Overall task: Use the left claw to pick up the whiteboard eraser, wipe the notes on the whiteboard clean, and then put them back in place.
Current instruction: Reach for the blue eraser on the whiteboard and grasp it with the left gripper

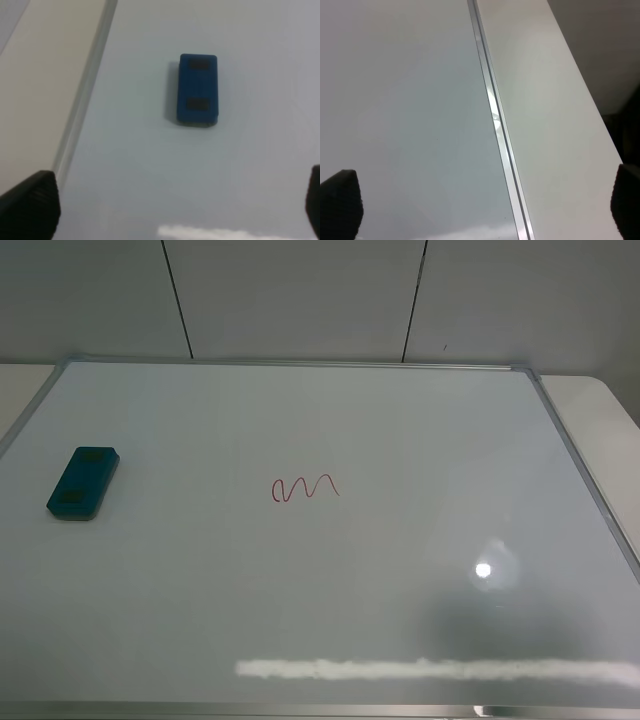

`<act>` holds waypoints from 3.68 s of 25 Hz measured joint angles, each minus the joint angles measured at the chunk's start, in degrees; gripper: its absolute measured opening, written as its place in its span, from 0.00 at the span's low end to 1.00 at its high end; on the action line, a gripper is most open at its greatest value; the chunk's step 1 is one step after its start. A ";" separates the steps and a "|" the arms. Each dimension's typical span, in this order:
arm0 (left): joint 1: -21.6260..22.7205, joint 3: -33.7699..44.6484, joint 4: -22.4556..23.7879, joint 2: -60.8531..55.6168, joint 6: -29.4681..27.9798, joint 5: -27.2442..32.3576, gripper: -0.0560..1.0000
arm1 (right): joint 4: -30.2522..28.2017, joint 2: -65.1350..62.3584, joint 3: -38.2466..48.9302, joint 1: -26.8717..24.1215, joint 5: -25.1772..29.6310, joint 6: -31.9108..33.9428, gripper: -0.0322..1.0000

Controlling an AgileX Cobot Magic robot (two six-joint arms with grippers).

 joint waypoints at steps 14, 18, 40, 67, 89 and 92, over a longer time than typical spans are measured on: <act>0.00 -1.94 0.00 2.25 0.00 -4.41 0.99 | 0.00 0.00 0.00 0.00 0.00 0.00 0.99; 0.00 -3.94 0.74 10.43 0.05 -8.08 0.99 | 0.00 0.00 0.00 0.00 0.00 0.00 0.99; 0.00 -26.31 0.89 67.85 6.14 -7.35 0.99 | 0.00 0.00 0.00 0.00 0.00 0.00 0.99; -2.29 -36.59 -2.09 98.63 2.86 -7.44 0.99 | 0.00 0.00 0.00 0.00 0.00 0.00 0.99; -4.45 -36.63 -0.79 109.80 2.86 -15.91 0.99 | 0.00 0.00 0.00 0.00 0.00 0.00 0.99; -4.45 -36.63 -0.79 109.87 2.86 -16.34 0.99 | 0.00 0.00 0.00 0.00 0.00 0.00 0.99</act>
